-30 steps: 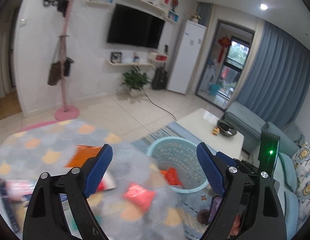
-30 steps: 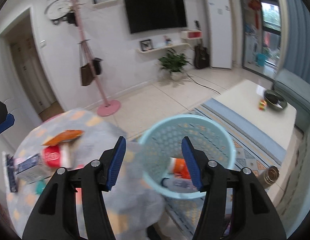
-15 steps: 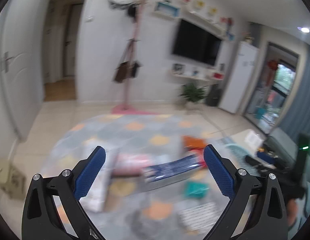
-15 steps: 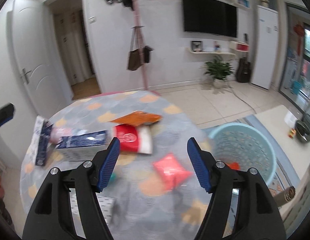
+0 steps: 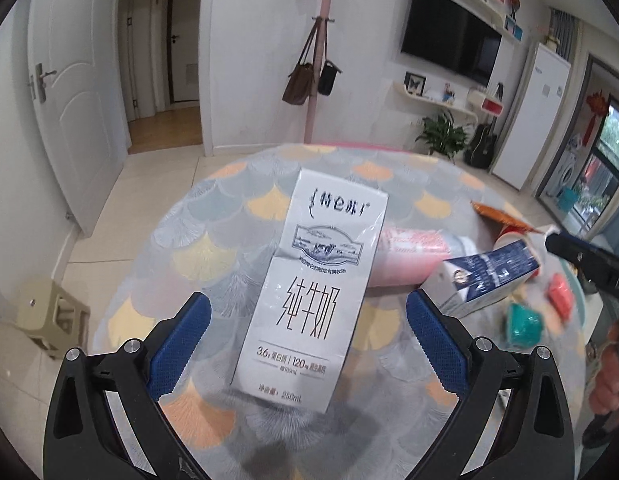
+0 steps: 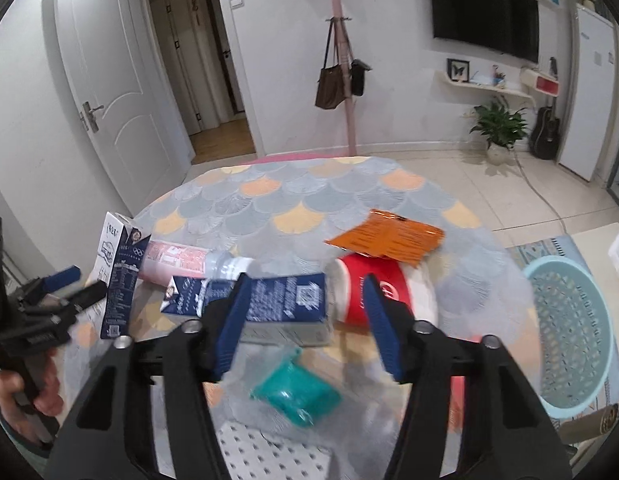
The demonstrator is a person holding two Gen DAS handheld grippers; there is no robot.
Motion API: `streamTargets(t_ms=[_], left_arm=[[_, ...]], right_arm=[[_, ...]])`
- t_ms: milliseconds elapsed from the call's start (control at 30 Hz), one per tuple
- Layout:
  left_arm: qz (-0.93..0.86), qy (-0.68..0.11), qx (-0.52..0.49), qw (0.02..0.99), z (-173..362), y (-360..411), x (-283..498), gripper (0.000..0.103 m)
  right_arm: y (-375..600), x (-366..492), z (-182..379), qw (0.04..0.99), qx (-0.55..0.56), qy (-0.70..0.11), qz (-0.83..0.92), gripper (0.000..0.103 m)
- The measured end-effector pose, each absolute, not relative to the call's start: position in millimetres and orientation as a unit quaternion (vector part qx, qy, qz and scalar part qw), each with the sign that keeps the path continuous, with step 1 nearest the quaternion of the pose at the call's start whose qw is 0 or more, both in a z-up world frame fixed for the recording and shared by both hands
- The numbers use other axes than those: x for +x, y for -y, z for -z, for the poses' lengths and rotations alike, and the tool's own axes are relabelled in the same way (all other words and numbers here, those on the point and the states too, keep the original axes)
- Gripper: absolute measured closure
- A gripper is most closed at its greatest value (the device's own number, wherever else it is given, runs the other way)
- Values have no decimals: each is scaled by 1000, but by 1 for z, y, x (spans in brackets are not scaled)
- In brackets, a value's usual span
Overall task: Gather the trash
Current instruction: 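Return both tools to the table and grasp the white milk carton with the left tool, then grasp the dark blue drink carton with the right tool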
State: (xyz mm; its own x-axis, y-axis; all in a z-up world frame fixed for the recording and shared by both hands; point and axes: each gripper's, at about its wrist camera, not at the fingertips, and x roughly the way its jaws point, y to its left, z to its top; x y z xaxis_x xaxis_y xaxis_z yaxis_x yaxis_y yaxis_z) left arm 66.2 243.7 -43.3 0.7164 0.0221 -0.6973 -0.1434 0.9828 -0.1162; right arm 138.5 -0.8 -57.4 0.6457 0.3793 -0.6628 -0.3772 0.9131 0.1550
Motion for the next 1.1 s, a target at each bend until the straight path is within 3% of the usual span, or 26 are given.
streamTargets(t_ms=[67,167,367,833,1100], left_arm=[[-44,-377,-77,922,49,-242,71,9],[-42,-380,-78,921,54,-240,74,11],[-38,-392,-78,916,63,-239,81,46],[-29,-353,-128,927,44,-248,43,52],[-32,-346,-140,927,40,-250,28,52]], right_arm=[[-4,146,59,904,6,-371,-214,65],[-12,157,62,900,5,-378,-214,67],[-21,164,73,893,-3,-394,-218,70],[-14,125,68,888,2,-384,-252,70],[10,163,83,872,64,-426,-232,69]])
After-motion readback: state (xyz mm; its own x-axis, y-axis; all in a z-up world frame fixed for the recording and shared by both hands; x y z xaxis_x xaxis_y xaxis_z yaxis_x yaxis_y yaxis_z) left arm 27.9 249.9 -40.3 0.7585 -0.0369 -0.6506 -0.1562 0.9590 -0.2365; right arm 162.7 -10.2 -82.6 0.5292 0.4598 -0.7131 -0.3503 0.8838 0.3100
